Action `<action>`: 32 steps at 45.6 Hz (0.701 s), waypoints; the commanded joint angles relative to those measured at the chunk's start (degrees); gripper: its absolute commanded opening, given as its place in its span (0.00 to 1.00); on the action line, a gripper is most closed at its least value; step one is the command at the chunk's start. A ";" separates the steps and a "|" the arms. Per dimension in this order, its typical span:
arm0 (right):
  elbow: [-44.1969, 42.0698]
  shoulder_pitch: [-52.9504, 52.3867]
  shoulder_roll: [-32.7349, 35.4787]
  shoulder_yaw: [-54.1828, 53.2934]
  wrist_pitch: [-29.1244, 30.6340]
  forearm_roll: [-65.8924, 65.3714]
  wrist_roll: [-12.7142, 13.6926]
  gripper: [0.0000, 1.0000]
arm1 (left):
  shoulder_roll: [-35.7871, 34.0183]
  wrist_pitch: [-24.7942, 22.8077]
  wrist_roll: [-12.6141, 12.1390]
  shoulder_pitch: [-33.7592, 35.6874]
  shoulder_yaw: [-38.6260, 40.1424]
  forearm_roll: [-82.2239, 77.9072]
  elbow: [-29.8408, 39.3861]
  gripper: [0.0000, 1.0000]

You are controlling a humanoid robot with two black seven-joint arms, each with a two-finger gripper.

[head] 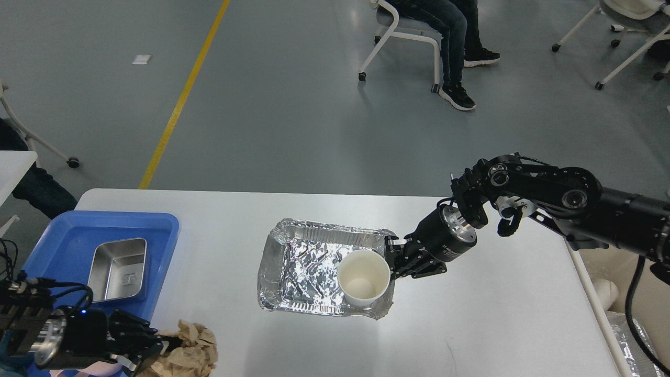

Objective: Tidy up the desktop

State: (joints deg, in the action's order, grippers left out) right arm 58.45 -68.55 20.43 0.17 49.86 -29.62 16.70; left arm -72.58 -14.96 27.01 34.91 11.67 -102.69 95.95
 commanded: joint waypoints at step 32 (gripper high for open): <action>-0.09 -0.18 -0.39 0.01 -0.02 -0.97 0.00 0.00 | -5.65 -17.48 0.59 10.97 33.51 16.56 0.90 0.00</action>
State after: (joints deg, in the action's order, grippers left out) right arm 58.26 -68.79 20.04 0.22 49.83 -30.57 16.70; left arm -78.67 -31.11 28.08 44.64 44.32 -86.42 96.91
